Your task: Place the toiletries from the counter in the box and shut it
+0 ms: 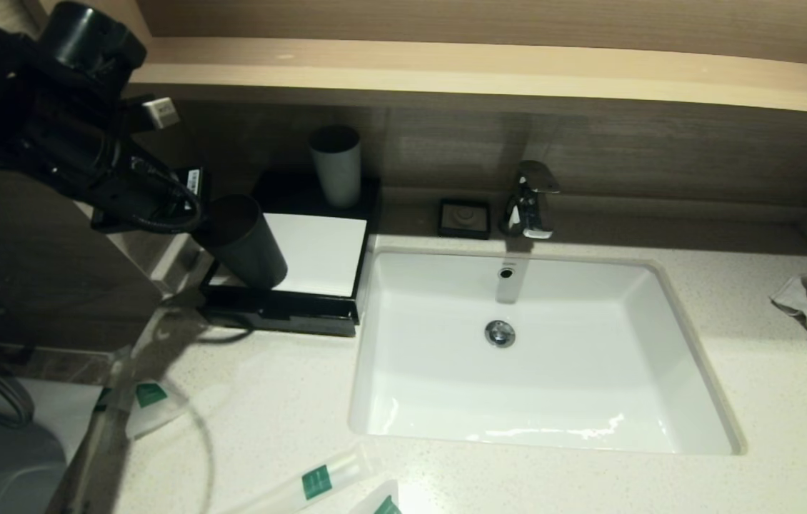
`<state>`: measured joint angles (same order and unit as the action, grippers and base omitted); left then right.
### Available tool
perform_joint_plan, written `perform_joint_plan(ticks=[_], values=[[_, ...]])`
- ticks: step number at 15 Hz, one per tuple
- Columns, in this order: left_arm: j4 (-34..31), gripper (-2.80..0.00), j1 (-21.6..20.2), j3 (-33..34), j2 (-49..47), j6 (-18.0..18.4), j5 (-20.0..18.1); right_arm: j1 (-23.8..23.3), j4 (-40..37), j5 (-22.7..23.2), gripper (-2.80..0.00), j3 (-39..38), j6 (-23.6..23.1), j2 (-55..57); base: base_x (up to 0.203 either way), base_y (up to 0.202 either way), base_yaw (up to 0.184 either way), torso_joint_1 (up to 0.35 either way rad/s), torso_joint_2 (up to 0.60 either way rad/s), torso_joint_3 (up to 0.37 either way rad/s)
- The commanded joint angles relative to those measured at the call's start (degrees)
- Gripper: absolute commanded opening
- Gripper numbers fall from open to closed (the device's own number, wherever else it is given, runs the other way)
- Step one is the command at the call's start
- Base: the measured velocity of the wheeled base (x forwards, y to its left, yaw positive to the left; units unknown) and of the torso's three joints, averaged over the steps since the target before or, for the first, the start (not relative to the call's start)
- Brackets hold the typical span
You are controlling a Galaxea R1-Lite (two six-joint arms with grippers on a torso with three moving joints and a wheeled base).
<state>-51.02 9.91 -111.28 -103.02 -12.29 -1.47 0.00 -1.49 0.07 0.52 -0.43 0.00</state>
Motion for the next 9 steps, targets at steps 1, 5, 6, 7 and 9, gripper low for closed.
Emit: perform_joint_plan(ticks=[1,5,6,7,9], values=[[-0.2,-2.8,0.0,0.0,0.0,-0.1,0.5,0.0,0.0,0.0,-2.8,0.0,-0.1,0.0,0.0,0.0,0.0,0.0,0.0,0.0],[-0.1,-2.8,0.0,0.0,-0.2,0.0,1.8,0.0,0.0,0.0,-2.8,0.0,0.0,0.0,0.0,0.0,0.0,0.0,0.0,0.0],[-0.1,-2.8,0.0,0.0,-0.2,-0.1,1.9,0.0,0.0,0.0,-2.8,0.0,0.0,0.0,0.0,0.0,0.0,0.0,0.0,0.0],[-0.1,-2.8,0.0,0.0,-0.2,-0.1,1.8,0.0,0.0,0.0,-2.8,0.0,0.0,0.0,0.0,0.0,0.0,0.0,0.0,0.0],[-0.1,-2.8,0.0,0.0,-0.2,-0.1,1.8,0.0,0.0,0.0,-2.8,0.0,0.0,0.0,0.0,0.0,0.0,0.0,0.0,0.0]])
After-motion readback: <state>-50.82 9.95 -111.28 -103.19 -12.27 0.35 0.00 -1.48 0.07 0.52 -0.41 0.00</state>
